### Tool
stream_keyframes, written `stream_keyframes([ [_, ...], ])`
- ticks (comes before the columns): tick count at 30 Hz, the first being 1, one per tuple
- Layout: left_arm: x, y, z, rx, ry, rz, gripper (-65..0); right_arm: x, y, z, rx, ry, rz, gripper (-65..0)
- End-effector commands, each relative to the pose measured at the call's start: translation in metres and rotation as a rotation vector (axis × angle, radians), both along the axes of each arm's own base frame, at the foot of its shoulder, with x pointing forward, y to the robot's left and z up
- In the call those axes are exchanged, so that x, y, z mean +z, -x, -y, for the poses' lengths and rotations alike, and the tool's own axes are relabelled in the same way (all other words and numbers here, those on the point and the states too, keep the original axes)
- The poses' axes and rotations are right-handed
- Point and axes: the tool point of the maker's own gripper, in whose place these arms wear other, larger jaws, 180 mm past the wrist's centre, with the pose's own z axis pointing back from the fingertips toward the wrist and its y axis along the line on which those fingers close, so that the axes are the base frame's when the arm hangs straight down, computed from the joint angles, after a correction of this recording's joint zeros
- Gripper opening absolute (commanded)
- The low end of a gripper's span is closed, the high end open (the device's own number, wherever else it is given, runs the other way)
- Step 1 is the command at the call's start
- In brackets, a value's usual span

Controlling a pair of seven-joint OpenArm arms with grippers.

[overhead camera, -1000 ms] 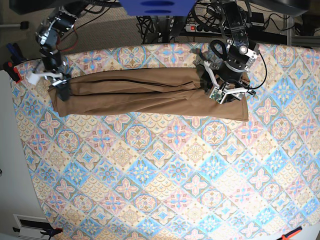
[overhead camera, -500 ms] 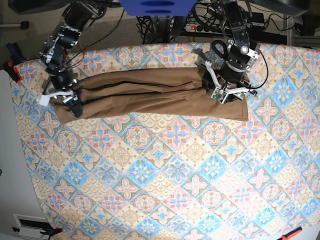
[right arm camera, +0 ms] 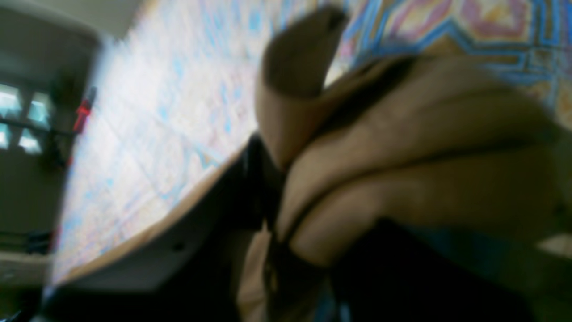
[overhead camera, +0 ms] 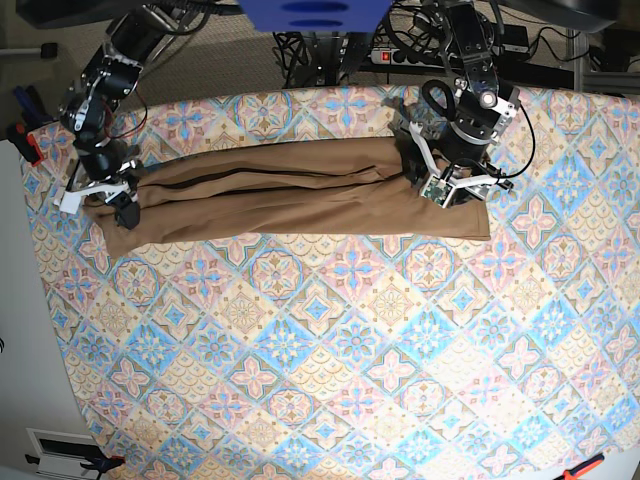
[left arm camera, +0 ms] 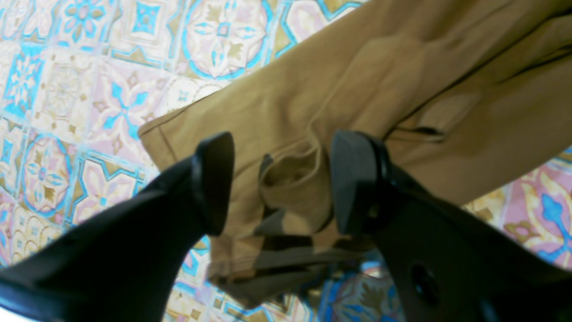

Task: Layout the t-shirt on the table in an organized manner, then fold the t-shirt properly
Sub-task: 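Fold the shirt end with the right gripper toward the left gripper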

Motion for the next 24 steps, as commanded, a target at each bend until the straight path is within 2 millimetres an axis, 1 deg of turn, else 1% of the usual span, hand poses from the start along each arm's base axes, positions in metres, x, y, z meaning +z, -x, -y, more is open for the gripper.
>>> stream_keyframes([
  [1,0.017,-0.012,0.004,-0.001,0.021,0.067,-31.2,0.02,-0.014,0.008,0.0,0.044,0.063,-65.0],
  [3,0.023,-0.021,0.008,0.004,0.036,0.092,-31.2,0.017,-0.019,0.01,0.017,0.107,0.024,-65.0],
  [5,0.028,-0.027,0.013,0.018,0.058,0.111,-31.2,0.009,-0.017,0.013,0.034,0.171,-0.029,-65.0],
  [7,0.032,-0.031,0.016,0.021,0.067,0.124,-31.2,0.008,-0.013,0.02,0.052,0.266,-0.079,-65.0],
  [8,0.033,-0.032,0.016,0.021,0.067,0.128,-31.2,0.011,-0.012,0.024,0.059,0.317,-0.096,-65.0],
  [9,0.033,-0.032,0.016,0.021,0.067,0.128,-31.2,0.018,-0.012,0.029,0.064,0.383,-0.108,-65.0],
  [11,0.033,-0.032,0.016,0.021,0.067,0.128,-31.2,0.038,-0.016,0.037,0.063,0.508,-0.097,-65.0],
  [12,0.032,-0.032,0.016,0.019,0.068,0.127,-31.2,0.049,-0.02,0.034,0.06,0.55,-0.071,-65.0],
  [15,0.031,-0.031,0.016,0.019,0.069,0.121,-31.2,0.075,-0.031,0.012,0.059,0.631,0.02,-65.0],
  [17,0.03,-0.031,0.016,0.021,0.067,0.12,-31.2,0.089,-0.037,0.003,0.07,0.702,0.056,-65.0],
  [18,0.03,-0.031,0.016,0.021,0.067,0.119,-31.2,0.094,-0.04,-0.002,0.083,0.733,0.067,-65.0],
  [19,0.03,-0.031,0.016,0.021,0.067,0.119,-31.2,0.093,-0.043,-0.013,0.103,0.736,0.08,-65.0],
  [21,0.03,-0.031,0.016,0.021,0.067,0.119,-31.2,0.081,-0.039,-0.03,0.142,0.732,0.072,-65.0],
  [24,0.03,-0.031,0.016,0.021,0.067,0.119,-31.2,0.073,-0.036,-0.058,0.193,0.739,0.098,-65.0],
])
